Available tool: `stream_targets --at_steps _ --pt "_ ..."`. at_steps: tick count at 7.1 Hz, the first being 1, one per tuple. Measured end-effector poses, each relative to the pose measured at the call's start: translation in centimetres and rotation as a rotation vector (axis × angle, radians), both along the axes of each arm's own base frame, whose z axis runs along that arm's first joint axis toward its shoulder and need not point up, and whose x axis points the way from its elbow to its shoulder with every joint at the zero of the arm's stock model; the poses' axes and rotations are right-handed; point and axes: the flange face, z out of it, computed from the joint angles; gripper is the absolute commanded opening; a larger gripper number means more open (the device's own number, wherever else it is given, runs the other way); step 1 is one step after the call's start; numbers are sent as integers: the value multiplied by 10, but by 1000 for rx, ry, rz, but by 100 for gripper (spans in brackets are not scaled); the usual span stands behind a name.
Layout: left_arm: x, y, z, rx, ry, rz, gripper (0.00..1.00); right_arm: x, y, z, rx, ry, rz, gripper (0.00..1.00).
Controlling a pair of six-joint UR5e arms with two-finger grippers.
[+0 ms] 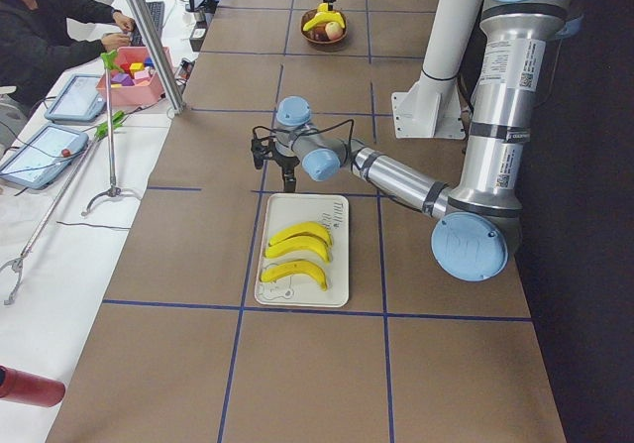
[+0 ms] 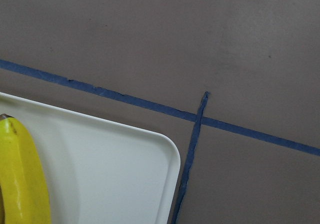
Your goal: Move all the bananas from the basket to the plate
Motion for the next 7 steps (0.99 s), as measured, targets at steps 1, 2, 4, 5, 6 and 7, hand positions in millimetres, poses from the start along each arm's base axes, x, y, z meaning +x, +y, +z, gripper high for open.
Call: stream_targets --at_steps 1,2,4,5,6,7 --pt "3 -2 -6 -8 8 -9 99 4 2 29 -25 -33 4 100" --pt "6 -3 -10 -14 15 -14 99 8 8 57 -48 -68 19 100" --pt "9 -3 -12 -21 19 -16 99 17 15 81 -122 -115 57 100" --pt "10 -3 -13 -22 19 -15 99 27 16 92 -157 -123 72 100" --pt "11 -2 -13 -22 19 -14 99 34 14 106 -183 -117 87 100" --pt "11 -2 -14 -21 20 -13 99 38 10 119 -198 -103 101 100"
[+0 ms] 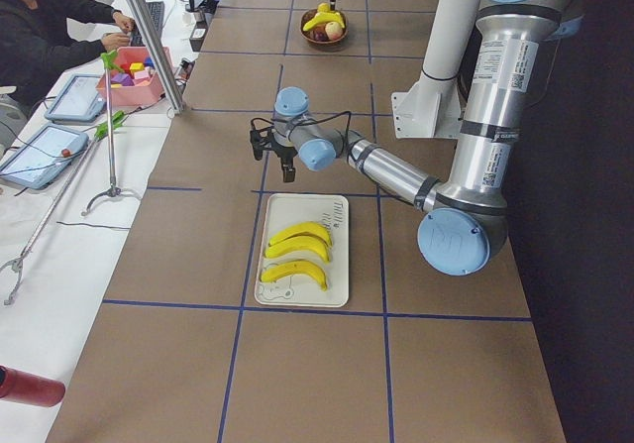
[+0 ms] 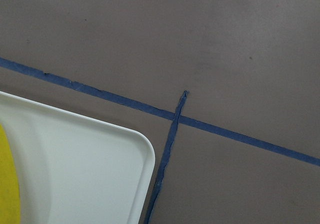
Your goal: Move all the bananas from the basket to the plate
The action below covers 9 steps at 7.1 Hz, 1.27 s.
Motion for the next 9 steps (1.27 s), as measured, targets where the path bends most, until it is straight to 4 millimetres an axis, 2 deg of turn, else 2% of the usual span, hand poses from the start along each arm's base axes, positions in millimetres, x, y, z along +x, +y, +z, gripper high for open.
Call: stream_targets --at_steps 1,3,6,7,8,9 --pt "0 1 -1 2 1 1 99 -1 -7 9 -6 18 13 100" --pt "0 1 -2 4 3 1 99 -19 -17 19 -3 49 5 100" --pt "0 2 -2 4 3 1 99 -30 -15 27 -3 69 -10 100" --pt "0 2 -2 4 3 1 99 -31 -15 30 -9 73 -13 96" --pt "0 2 -3 5 3 1 99 -33 -14 31 -14 75 -16 72" --pt "0 2 -3 5 4 1 99 -35 -14 32 -17 76 -18 37"
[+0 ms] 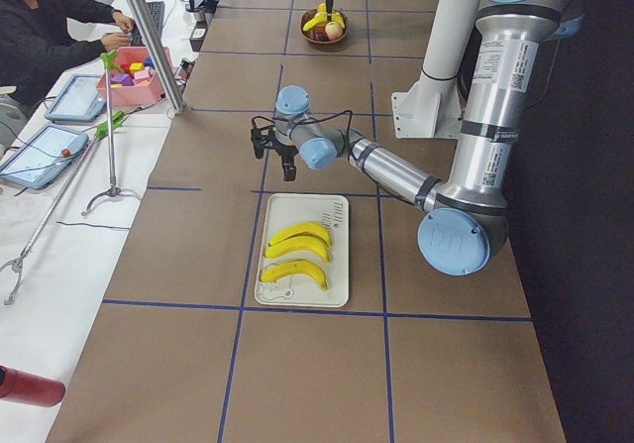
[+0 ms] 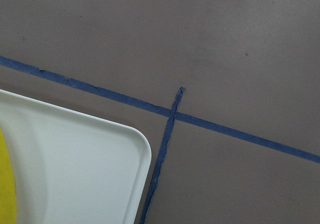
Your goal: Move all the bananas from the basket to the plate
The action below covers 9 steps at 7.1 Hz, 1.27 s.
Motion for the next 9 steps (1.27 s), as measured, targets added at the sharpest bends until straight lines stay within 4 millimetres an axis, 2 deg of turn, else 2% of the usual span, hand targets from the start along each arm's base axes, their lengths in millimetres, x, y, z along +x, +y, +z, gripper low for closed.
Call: stream_targets --at_steps 1,2,4,5,6,7,9 --pt "0 0 0 0 1 1 99 -1 0 0 -2 1 -2 17" --pt "0 0 -1 1 2 1 99 -1 0 0 -2 0 -2 3" --pt "0 0 -2 3 3 1 99 -1 -1 -4 7 -5 -1 0" --pt "0 0 -2 3 3 1 99 4 -1 -10 17 -14 8 0" --pt "0 0 -2 3 3 1 99 17 -1 -22 34 -27 31 0" --pt "0 0 -3 4 3 1 99 41 1 -43 64 -46 78 0" --pt "0 1 -3 6 4 0 99 98 4 -106 144 -97 192 0"
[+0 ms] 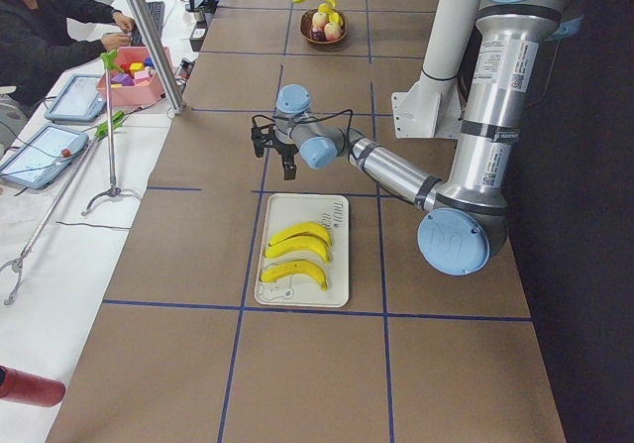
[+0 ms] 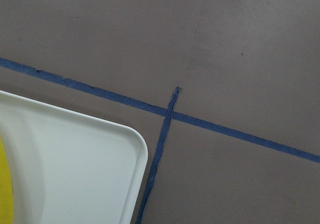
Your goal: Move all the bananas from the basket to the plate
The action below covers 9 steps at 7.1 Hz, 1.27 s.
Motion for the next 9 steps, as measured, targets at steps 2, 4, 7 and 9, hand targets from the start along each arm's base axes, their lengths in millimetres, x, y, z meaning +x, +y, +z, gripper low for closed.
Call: stream_targets --at_steps 2,4,7,9 --pt "3 -2 -10 2 16 -6 99 -8 -39 -77 29 -32 2 1" --pt "22 -7 -54 -40 108 -58 99 -77 -69 -161 -18 -65 -51 2" --pt "51 6 -140 -171 406 -157 99 -199 -50 -261 -158 -136 -4 3" --pt "59 11 -199 -255 573 -179 99 -255 -16 -301 -146 -134 23 3"
